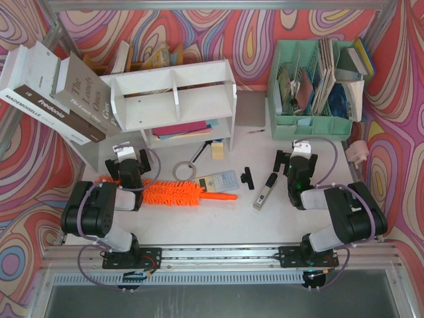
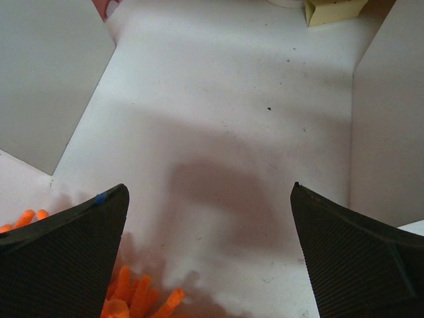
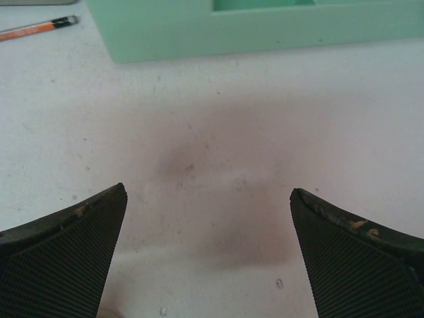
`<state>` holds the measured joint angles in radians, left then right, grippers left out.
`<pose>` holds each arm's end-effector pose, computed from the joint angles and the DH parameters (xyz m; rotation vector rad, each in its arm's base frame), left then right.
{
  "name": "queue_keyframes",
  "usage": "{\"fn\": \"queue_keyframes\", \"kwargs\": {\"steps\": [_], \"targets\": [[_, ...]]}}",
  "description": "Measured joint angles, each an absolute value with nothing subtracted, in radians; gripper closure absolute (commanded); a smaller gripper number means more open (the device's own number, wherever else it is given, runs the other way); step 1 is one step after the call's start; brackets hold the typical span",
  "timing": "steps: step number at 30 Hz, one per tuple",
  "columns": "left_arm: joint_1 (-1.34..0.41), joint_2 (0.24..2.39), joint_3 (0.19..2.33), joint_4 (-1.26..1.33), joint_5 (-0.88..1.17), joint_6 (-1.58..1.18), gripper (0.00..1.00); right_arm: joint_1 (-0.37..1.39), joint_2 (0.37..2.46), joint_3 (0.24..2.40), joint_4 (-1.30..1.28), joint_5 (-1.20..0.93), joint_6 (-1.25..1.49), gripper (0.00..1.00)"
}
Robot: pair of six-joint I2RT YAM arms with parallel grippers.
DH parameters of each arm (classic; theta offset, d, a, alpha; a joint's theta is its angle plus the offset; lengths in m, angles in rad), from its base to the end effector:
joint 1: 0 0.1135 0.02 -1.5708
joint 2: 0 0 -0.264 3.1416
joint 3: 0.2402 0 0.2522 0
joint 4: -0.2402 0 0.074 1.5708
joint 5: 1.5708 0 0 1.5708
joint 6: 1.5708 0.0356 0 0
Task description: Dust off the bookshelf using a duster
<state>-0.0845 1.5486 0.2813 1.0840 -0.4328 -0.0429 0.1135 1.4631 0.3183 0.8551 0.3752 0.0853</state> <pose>0.2495 -0.0062 0.1422 -0.2781 1.7233 0.2858 0.2500 0.0154 0.1471 0.2327 1.8302 -0.2099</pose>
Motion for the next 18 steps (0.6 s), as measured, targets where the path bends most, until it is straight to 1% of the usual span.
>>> {"fn": "queue_keyframes", "kwargs": {"steps": [5,8,11,18], "targets": [[-0.084,1.549,0.308,1.037,-0.429,-0.056,0.02,0.095,1.522,0.308,1.031,0.253,0.025,0.01],[-0.084,1.549,0.324,1.01,-0.427,-0.06,0.01,0.059,1.616,0.291,1.176,0.174,0.014,0.01],[-0.084,1.549,0.327,0.995,-0.426,-0.064,0.01,0.045,1.679,0.292,1.192,0.128,0.005,0.01],[-0.084,1.549,0.328,0.984,-0.426,-0.064,0.02,0.044,1.684,0.323,1.195,0.11,0.004,0.01]]}}
